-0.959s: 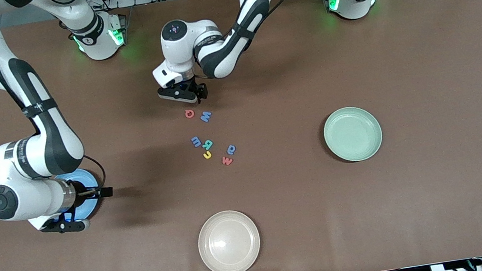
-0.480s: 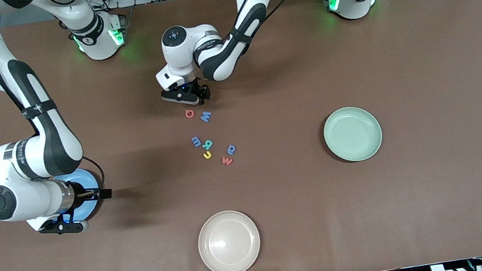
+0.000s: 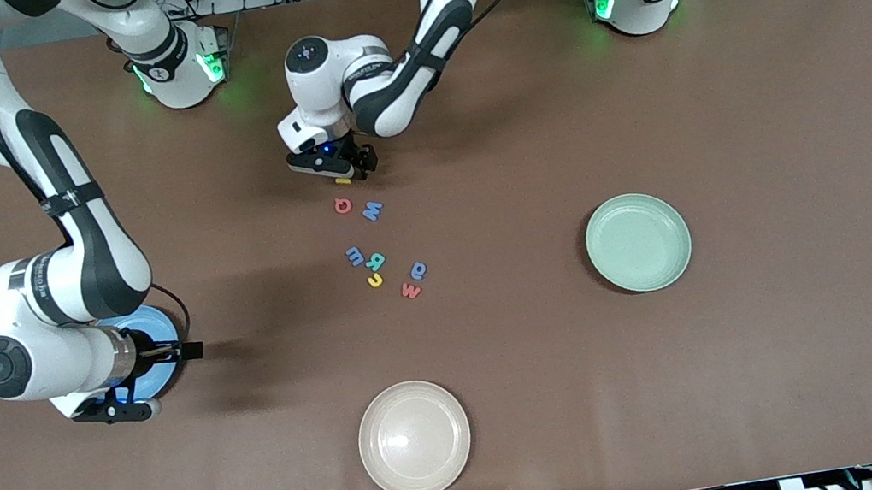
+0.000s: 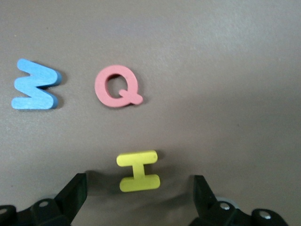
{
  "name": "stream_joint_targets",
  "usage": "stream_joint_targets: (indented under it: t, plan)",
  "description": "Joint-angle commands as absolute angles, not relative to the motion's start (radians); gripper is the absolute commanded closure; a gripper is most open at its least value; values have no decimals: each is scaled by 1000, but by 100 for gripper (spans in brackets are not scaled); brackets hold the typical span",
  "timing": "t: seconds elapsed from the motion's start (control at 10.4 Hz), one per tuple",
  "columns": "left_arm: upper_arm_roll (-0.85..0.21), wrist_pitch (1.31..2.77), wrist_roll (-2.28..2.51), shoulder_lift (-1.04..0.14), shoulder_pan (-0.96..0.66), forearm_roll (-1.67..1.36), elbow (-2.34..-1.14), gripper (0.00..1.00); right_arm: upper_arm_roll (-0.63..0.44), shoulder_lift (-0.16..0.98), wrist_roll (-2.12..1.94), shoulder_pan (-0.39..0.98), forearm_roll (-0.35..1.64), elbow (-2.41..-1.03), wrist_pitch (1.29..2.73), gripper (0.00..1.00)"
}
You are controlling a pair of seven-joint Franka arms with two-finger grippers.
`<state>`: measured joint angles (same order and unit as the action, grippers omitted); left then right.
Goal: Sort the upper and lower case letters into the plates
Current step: 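Lower the left gripper over the yellow H letter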
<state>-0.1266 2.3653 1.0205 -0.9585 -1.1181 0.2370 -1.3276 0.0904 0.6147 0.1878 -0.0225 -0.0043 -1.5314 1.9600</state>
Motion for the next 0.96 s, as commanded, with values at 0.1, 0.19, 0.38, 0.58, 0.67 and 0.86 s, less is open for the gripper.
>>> stream_joint_targets:
  t: [0.1, 0.19, 0.38, 0.58, 0.67, 0.86]
  plan:
    - [-86, 2333, 1138, -963, -1154, 229, -1307, 0, 100, 621, 189, -31, -17, -1532, 1974, 0]
    - [-84, 2333, 1138, -962, -1154, 227, -1307, 0, 100, 624, 190, -31, -17, -1532, 1977, 0]
    - [-80, 2335, 1140, -965, -1147, 226, -1307, 0, 100, 624, 190, -31, -17, -1532, 1977, 0]
    - [-87, 2335, 1129, -963, -1103, 215, -1305, 0, 100, 626, 190, -32, -17, -1532, 1979, 0]
    - [-87, 2335, 1143, -962, -1101, 200, -1307, 0, 100, 626, 190, -32, -17, -1534, 1985, 0]
    - [-87, 2335, 1135, -960, -1104, 198, -1305, 0, 100, 626, 190, -32, -17, -1534, 1985, 0]
